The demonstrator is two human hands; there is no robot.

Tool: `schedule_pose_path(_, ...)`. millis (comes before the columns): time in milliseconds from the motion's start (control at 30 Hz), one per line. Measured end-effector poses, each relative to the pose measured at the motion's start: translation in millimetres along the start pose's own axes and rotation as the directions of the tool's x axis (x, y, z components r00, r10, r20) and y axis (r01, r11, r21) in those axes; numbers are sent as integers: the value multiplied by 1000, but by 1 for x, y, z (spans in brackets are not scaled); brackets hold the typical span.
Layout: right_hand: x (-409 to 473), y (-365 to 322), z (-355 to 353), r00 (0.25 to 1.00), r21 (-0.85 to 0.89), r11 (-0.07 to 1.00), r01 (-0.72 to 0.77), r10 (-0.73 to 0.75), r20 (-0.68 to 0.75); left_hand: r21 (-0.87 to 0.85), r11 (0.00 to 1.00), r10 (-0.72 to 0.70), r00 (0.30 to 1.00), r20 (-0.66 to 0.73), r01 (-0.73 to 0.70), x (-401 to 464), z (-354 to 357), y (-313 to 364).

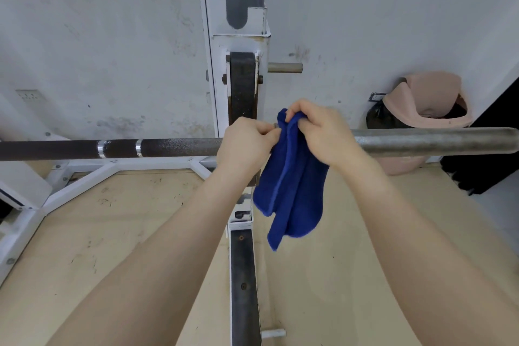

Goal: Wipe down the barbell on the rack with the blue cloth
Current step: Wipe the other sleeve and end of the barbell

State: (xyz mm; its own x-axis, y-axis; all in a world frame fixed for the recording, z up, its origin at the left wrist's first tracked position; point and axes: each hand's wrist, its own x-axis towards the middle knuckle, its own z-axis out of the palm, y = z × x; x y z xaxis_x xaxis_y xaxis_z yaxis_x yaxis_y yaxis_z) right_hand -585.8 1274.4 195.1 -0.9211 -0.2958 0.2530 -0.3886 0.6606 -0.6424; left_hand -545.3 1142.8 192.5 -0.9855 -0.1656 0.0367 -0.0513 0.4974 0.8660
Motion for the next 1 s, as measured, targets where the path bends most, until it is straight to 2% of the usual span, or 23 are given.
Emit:
schedule_pose_path(167,44,6,-5,947,42,978,-204,186,263,51,998,45,998,-35,-44,-5,2,-6)
schedule_pose_path(267,56,14,5,918,14,963,-270,253,307,121,989,96,994,-58,-88,-13,4,-8)
schedule_pose_path(333,47,14,9,961,0,983,-185,181,208,104,989,110,992,-60,-104,-15,4,-10)
schedule_pose_path(400,24,16,10,997,27,999,-36,35,66,62,993,100,994,-46,-97,-15,3,-9)
schedule_pose_path(500,-13,22,13,988,77,990,122,-113,-110,-89,995,28,997,-66,-34,-11,-7,-5)
schedule_pose_path(567,-26,27,19,975,65,992,110,-95,-199,-141,990,-4,987,-161,-19,-11,-22,-7)
schedule_pose_path(667,-32,19,33,951,24,1000,-11,18,-308,43,998,57,951,-305,-46,-21,-45,-22)
schedule_pose_path(733,-35,1,42,935,-2,999,37,-35,-354,182,981,117,938,-326,-59,-27,-52,-37)
schedule_pose_path(800,-40,-13,48,925,-172,970,169,-217,-313,281,956,163,942,-294,-78,-31,-52,-51)
schedule_pose_path(833,-40,-16,47,930,-242,949,200,-262,-258,302,949,179,943,-280,-91,-32,-52,-57)
schedule_pose_path(933,-34,-21,40,971,-396,899,186,-229,-64,332,935,222,934,-280,-123,-38,-48,-67)
schedule_pose_path(1000,-34,-19,39,969,-434,874,217,-248,-15,336,934,225,931,-287,-122,-40,-43,-68)
